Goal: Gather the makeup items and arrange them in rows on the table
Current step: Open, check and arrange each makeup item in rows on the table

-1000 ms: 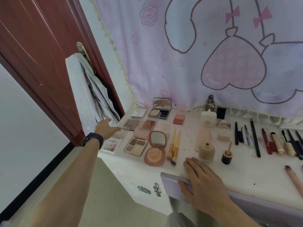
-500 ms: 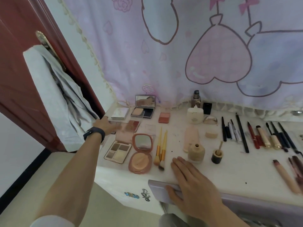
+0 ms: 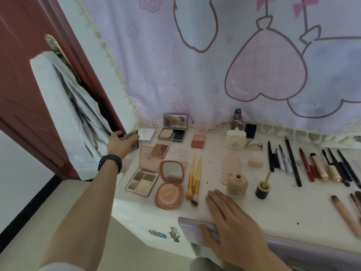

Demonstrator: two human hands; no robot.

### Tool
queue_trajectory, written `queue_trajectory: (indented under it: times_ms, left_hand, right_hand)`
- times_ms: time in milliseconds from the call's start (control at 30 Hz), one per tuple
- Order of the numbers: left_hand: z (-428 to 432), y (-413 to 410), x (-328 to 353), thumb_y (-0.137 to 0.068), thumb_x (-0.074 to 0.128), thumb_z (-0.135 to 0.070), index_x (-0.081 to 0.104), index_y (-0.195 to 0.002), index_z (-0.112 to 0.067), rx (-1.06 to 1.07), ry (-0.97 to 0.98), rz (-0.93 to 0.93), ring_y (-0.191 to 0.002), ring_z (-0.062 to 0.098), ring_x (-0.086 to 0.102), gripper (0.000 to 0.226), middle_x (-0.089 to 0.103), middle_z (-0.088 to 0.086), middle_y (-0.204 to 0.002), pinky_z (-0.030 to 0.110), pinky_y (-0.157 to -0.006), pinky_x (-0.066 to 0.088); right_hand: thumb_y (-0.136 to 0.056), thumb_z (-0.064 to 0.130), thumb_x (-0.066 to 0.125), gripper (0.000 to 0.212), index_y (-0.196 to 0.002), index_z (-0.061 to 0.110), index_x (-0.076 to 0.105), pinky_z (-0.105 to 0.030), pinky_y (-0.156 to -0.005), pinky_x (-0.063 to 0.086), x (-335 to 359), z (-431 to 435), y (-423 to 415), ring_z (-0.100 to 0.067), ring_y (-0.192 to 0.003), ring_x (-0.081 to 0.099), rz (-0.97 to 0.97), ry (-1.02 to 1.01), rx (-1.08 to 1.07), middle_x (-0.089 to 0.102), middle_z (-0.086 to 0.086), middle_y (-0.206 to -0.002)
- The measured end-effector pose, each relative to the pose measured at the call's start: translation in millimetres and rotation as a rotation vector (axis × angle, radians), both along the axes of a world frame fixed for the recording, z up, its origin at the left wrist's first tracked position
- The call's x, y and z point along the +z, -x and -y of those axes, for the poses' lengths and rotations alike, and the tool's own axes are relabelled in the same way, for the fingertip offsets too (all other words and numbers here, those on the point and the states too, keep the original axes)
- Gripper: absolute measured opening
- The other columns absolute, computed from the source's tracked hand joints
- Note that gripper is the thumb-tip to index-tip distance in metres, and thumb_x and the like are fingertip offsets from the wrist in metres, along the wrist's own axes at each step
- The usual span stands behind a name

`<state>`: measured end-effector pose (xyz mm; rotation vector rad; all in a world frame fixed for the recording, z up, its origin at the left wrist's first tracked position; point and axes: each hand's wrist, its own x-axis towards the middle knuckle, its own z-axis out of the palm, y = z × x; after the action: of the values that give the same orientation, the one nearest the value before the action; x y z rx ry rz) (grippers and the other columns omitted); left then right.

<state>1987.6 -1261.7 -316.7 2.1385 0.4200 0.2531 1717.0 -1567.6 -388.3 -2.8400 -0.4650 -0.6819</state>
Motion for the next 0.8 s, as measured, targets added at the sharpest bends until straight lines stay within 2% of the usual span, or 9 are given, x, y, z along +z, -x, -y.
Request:
queue_trajectory:
  times_ms: [100, 167, 200, 333, 467, 567, 700, 733, 800]
  left_hand:
    - [-2.5, 3.6, 13.2, -0.073, 0.080, -0.048, 0.047, -0.138, -0.015, 0.098, 0.220, 0.074, -0.110, 0.022, 0.056, 0.080, 0.056, 0.003, -0.126, 0.035, -0.092, 0.046]
    - [-7.3, 8.8, 22.1, -0.075, 0.080, -0.048, 0.047, -0.139, -0.013, 0.128, 0.327, 0.099, -0.117, 0.026, 0.058, 0.080, 0.056, 0.008, -0.135, 0.043, -0.101, 0.048]
    - [-9.0, 13.3, 26.7, -0.075, 0.079, -0.048, 0.048, -0.139, -0.013, 0.140, 0.362, 0.110, -0.116, 0.027, 0.060, 0.080, 0.057, 0.009, -0.135, 0.046, -0.102, 0.050]
    - [-8.2, 41.7, 46.3, -0.070, 0.079, -0.049, 0.051, -0.130, -0.017, 0.142, 0.408, 0.191, -0.101, 0.024, 0.065, 0.073, 0.061, 0.005, -0.122, 0.041, -0.088, 0.056]
    - [2.1, 83.2, 62.8, -0.068, 0.081, -0.051, 0.051, -0.125, -0.024, 0.097, 0.492, 0.231, -0.104, 0.023, 0.065, 0.070, 0.058, -0.007, -0.113, 0.041, -0.083, 0.059]
    - [20.6, 119.9, 64.5, -0.067, 0.081, -0.049, 0.052, -0.124, -0.023, 0.039, 0.521, 0.230, -0.095, 0.022, 0.065, 0.068, 0.062, 0.000, -0.120, 0.038, -0.078, 0.060]
    - [55.0, 172.9, 55.4, -0.075, 0.081, -0.041, 0.053, -0.128, -0.020, -0.095, 0.509, 0.219, -0.093, 0.023, 0.064, 0.064, 0.063, 0.009, -0.127, 0.039, -0.082, 0.059]
    - [65.1, 187.5, 53.8, -0.074, 0.082, -0.040, 0.052, -0.128, -0.021, -0.132, 0.500, 0.212, -0.091, 0.021, 0.066, 0.064, 0.064, 0.009, -0.123, 0.038, -0.080, 0.059]
    - [85.5, 216.4, 50.8, -0.074, 0.084, -0.037, 0.053, -0.128, -0.024, -0.206, 0.478, 0.204, -0.089, 0.013, 0.069, 0.065, 0.068, 0.002, -0.117, 0.024, -0.069, 0.057]
  right_hand:
    - [-0.083, 0.049, 0.065, 0.064, -0.127, 0.003, 0.069, -0.039, -0.105, 0.050, -1.4, -0.2, -0.1, -0.025, -0.125, 0.063, 0.008, -0.006, 0.004, 0.066, -0.011, -0.134]
    - [-0.084, 0.049, 0.064, 0.064, -0.128, 0.003, 0.068, -0.039, -0.105, 0.050, -2.9, 0.4, 0.5, -0.026, -0.125, 0.062, 0.012, -0.003, 0.014, 0.066, -0.011, -0.134]
    - [-0.085, 0.049, 0.063, 0.064, -0.128, 0.003, 0.068, -0.039, -0.106, 0.050, -3.8, 0.9, 0.8, -0.026, -0.126, 0.062, 0.010, -0.002, 0.018, 0.065, -0.011, -0.135]
    - [-0.091, 0.051, 0.056, 0.063, -0.132, 0.004, 0.065, -0.037, -0.111, 0.043, -6.5, 3.6, 0.8, -0.025, -0.128, 0.060, 0.007, 0.028, 0.023, 0.064, -0.012, -0.136]
    - [-0.096, 0.051, 0.050, 0.063, -0.135, 0.003, 0.063, -0.038, -0.112, 0.042, -7.3, 6.3, 0.4, -0.026, -0.130, 0.059, 0.035, 0.050, 0.047, 0.063, -0.013, -0.138]
    - [-0.098, 0.051, 0.048, 0.063, -0.136, 0.004, 0.062, -0.038, -0.111, 0.044, -7.1, 7.2, 2.4, -0.026, -0.130, 0.059, 0.058, 0.071, 0.041, 0.063, -0.012, -0.138]
    - [-0.100, 0.053, 0.046, 0.063, -0.139, 0.004, 0.060, -0.038, -0.112, 0.044, -8.2, 8.5, 4.3, -0.026, -0.132, 0.057, 0.031, 0.076, 0.048, 0.061, -0.012, -0.141]
    - [-0.101, 0.053, 0.043, 0.064, -0.139, 0.004, 0.059, -0.038, -0.113, 0.043, -8.0, 9.0, 4.7, -0.027, -0.133, 0.056, 0.013, 0.070, 0.048, 0.060, -0.012, -0.142]
    - [-0.102, 0.053, 0.039, 0.065, -0.142, 0.005, 0.056, -0.037, -0.115, 0.038, -5.3, 9.7, 6.0, -0.026, -0.136, 0.053, -0.053, 0.061, 0.049, 0.058, -0.011, -0.145]
